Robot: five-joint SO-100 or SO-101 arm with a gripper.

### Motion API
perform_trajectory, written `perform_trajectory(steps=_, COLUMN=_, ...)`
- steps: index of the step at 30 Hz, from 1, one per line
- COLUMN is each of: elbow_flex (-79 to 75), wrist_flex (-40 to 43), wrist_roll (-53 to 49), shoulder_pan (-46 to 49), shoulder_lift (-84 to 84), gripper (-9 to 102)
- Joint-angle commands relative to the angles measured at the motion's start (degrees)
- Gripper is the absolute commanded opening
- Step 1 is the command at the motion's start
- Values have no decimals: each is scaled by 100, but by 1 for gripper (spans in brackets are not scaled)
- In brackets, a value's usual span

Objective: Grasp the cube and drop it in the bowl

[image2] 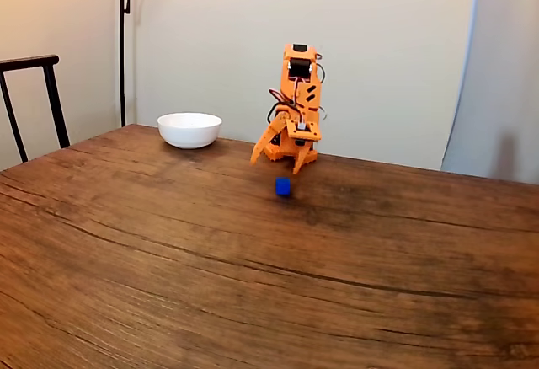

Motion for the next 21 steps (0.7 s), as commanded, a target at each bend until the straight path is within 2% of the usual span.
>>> perform_trajectory(steps=1, elbow_flex=35, wrist_flex=-88, wrist_roll=-18, shoulder_pan=-18, shoulder_lift=-9, gripper=47)
perform_trajectory(steps=21, elbow_flex=729, wrist_flex=-633, wrist_roll=-413, shoulder_pan=-79, shoulder_lift=-18, gripper=46)
